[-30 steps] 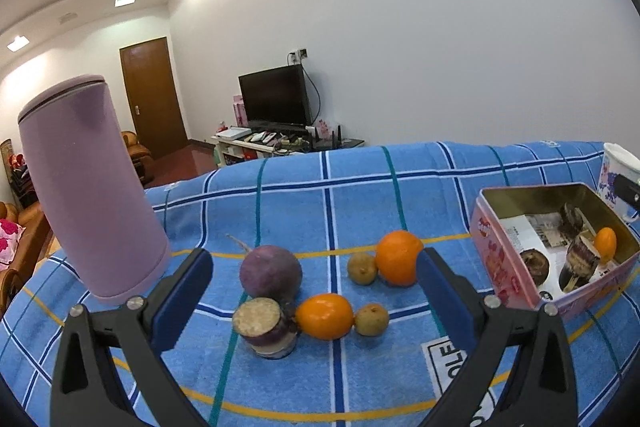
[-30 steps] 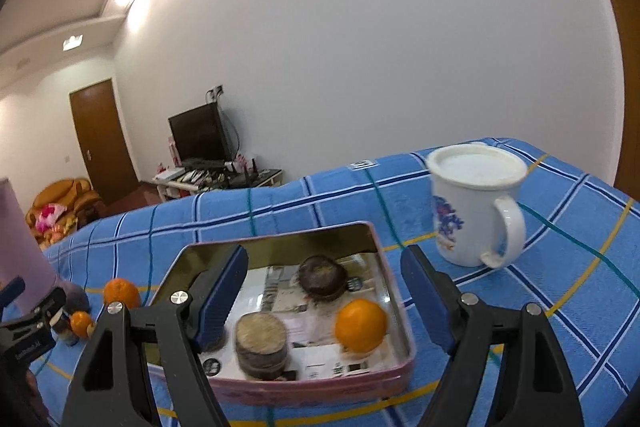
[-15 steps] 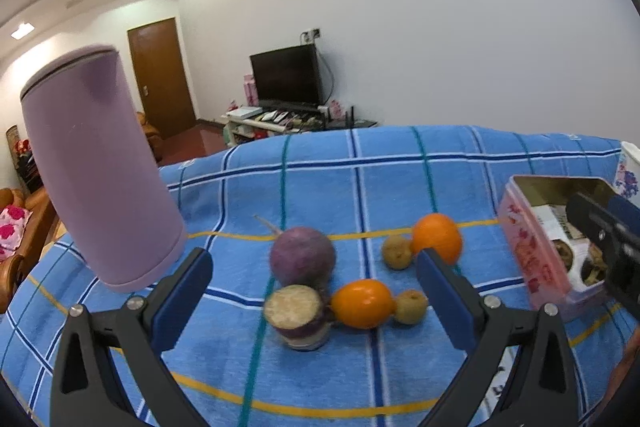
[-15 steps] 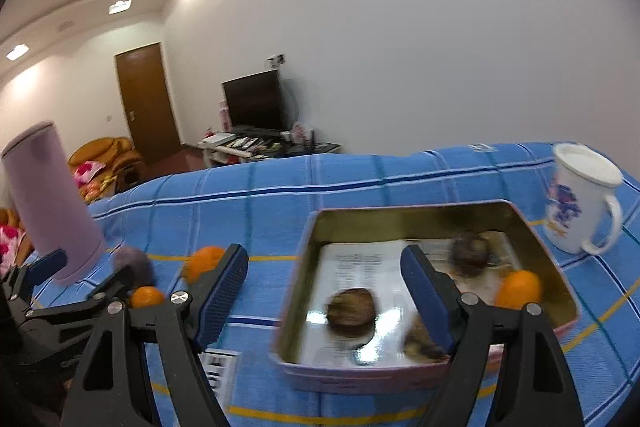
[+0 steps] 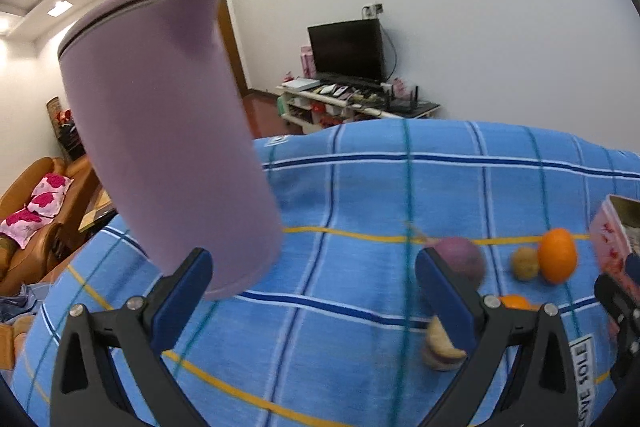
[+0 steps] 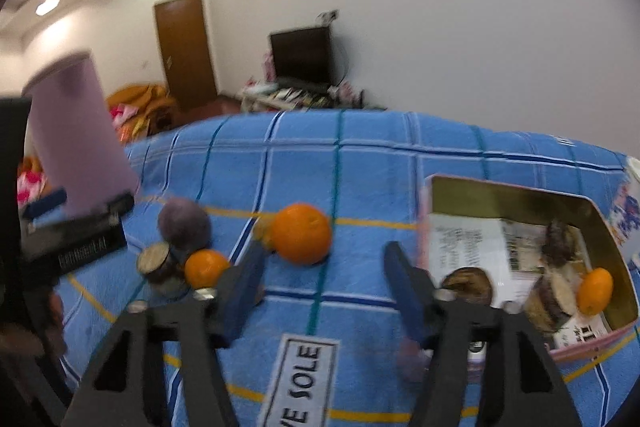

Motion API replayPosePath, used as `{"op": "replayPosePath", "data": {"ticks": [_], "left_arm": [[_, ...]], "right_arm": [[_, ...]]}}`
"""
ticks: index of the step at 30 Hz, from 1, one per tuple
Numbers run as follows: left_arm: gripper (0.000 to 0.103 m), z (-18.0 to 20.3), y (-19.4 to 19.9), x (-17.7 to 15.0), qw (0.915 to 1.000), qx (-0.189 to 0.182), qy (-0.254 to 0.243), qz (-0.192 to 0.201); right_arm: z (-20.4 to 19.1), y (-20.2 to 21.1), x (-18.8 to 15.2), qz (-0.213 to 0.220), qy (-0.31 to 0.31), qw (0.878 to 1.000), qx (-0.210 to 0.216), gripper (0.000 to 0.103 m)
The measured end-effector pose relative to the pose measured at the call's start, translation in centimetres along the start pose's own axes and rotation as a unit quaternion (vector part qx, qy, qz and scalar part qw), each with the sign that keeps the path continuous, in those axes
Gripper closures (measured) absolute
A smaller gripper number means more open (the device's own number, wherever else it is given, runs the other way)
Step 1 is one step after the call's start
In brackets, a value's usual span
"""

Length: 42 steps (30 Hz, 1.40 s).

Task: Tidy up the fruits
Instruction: 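Move both grippers away from the tin toward the loose fruits on the bedspread, then grasp the small brown fruit with the right gripper while the left gripper grasps the cut taro slice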

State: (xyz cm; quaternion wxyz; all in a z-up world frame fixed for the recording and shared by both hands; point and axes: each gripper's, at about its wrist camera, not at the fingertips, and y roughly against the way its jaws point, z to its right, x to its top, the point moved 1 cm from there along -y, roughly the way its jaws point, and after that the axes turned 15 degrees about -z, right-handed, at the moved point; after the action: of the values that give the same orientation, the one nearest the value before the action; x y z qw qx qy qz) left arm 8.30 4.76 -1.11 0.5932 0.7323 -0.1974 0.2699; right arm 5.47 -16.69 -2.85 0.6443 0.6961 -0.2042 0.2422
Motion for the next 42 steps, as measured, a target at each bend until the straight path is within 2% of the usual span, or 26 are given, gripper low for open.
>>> {"op": "replayPosePath", "data": {"ticks": [7,13,14,19,26,32,35,38,42], "left_arm": [[0.0,-2.0,-0.8,0.6,0.9995,-0.022,-0.002,-0.022],[0.0,-1.4,-0.6,0.4,0.998,-0.026,-0.049,-0.03],[0.0,-1.3,-0.7,0.4,0.9977,-0.03,-0.052,-0.032],[0.0,-0.9,-1.0,0.3,0.996,-0.052,-0.056,-0.046],[0.0,0.0,-0.8,0.0,0.9921,-0.084,-0.078,-0.052],[0.003,2.7,-0.2,-0.9,0.9785,-0.15,-0.129,-0.057],[0.009,3.9,-0.4,-1.4,0.9762,-0.146,-0.148,-0.062],[0.018,4.7,-1.3,-1.8,0.9738,-0.145,-0.157,-0.078],[0.018,4.8,-1.4,-1.8,0.9749,-0.148,-0.149,-0.074]], "right_arm": [[-2.2,-2.3,-0.3,-0.061,0.043,0.996,0.039,0.06],[-3.3,-4.3,0.1,-0.108,0.062,0.991,0.051,0.062],[-3.3,-4.5,0.2,-0.112,0.062,0.99,0.054,0.065],[-3.4,-5.1,0.8,-0.111,0.058,0.99,0.06,0.073],[-3.2,-4.8,0.7,-0.111,0.055,0.99,0.062,0.074],[-1.9,-1.2,-0.5,-0.04,0.027,0.998,0.043,0.074],[-1.0,-0.1,-1.2,-0.028,0.016,0.999,0.035,0.074],[-0.1,0.4,-1.7,-0.034,-0.001,0.998,0.044,0.074],[0.2,0.6,-2.0,-0.036,-0.008,0.998,0.048,0.074]]}}
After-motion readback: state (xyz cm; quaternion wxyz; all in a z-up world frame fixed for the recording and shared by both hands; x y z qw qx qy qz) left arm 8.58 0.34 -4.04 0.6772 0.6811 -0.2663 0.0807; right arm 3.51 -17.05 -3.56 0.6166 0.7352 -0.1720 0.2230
